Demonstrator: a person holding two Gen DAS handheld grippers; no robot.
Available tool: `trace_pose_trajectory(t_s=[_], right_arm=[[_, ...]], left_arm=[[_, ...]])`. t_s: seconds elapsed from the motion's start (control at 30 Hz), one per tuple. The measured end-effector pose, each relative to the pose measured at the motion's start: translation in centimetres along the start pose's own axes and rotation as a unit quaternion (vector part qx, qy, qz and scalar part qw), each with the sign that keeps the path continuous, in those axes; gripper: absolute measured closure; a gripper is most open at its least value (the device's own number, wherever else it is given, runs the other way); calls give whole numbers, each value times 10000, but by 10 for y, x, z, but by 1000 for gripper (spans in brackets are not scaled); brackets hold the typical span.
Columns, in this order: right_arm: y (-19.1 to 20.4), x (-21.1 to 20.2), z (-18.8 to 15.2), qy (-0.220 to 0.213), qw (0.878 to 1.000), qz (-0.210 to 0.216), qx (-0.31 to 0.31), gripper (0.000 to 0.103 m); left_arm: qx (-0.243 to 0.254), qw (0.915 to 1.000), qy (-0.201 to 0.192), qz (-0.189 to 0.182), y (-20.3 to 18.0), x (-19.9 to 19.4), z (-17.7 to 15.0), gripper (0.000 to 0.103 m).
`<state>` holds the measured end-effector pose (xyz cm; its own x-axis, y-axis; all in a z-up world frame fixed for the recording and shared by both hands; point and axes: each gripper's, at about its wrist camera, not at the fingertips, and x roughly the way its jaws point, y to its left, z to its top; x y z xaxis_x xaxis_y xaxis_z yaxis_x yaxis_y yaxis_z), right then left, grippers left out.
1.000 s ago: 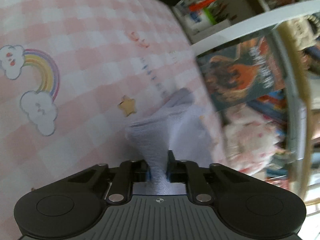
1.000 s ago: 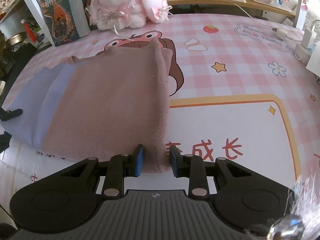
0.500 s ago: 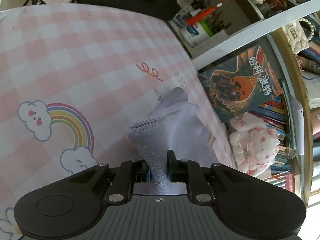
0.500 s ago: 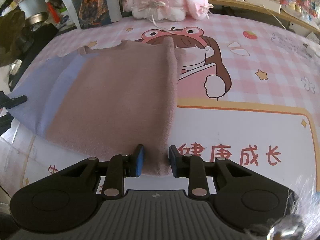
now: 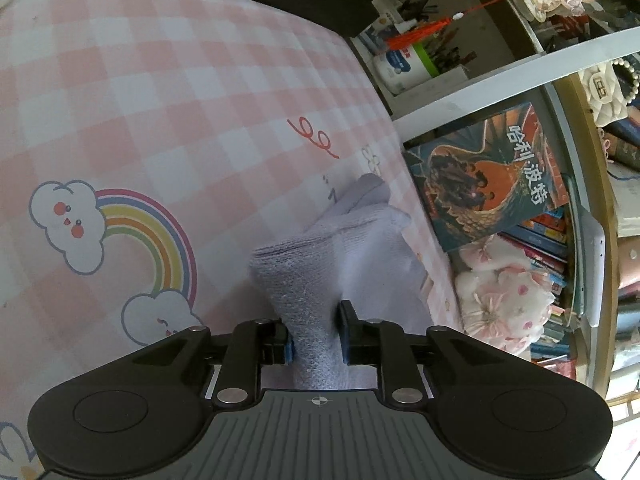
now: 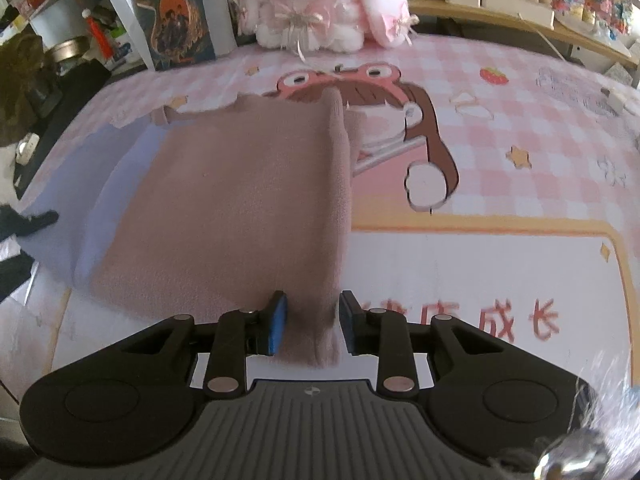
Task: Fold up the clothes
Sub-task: 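Lift the hem with both grippers and fold it over toward the collar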
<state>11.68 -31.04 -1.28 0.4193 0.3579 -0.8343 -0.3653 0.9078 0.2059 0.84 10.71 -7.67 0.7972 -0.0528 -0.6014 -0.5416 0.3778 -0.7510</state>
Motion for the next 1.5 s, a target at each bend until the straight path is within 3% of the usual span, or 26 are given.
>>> trace_pose_trajectory(t_s=[0.3, 0.47, 0.67, 0.87, 0.93, 1.03, 1.1, 1.2, 1.37, 1.4, 1.47, 1.5], right_arm=[[-3, 10, 11, 66, 9988, 228, -439, 75], [2, 13, 5, 176, 9934, 408, -1054, 79], [-12, 15, 6, 174, 9900, 825, -1131, 79], [-26, 16, 8, 179, 9845, 1274, -1193, 80], [-31, 17, 9, 181, 9823, 1423, -1200, 80], [-40, 19, 11, 206, 9794, 1643, -1159, 81], [-45, 20, 12, 226, 9773, 1785, -1119, 81], [-54, 24, 15, 291, 9742, 2032, -941, 81], [-76, 28, 19, 554, 9690, 2369, -424, 82], [-80, 28, 18, 591, 9680, 2416, -338, 80], [-87, 26, 15, 644, 9665, 2476, -222, 80], [-90, 24, 14, 655, 9658, 2502, -187, 80]], left_arm=[[13, 9994, -287, 182, -9, -4, -10, 85], [188, 9973, -658, 281, -35, -16, -20, 91], [1102, 9881, -1074, 28, -102, -38, -44, 91], [2331, 9634, -1318, -153, -180, -50, -92, 91], [2856, 9494, -1304, -106, -203, -51, -117, 91], [3868, 9153, -1114, 155, -230, -45, -163, 90], [4593, 8829, -865, 445, -240, -33, -199, 88], [5575, 8244, -258, 940, -239, -5, -253, 82], [6391, 7525, 198, 1578, -220, 26, -308, 73], [6444, 7472, 221, 1610, -218, 26, -311, 69], [6482, 7447, 245, 1572, -220, 23, -316, 63], [6446, 7490, 270, 1510, -221, 20, -316, 60]])
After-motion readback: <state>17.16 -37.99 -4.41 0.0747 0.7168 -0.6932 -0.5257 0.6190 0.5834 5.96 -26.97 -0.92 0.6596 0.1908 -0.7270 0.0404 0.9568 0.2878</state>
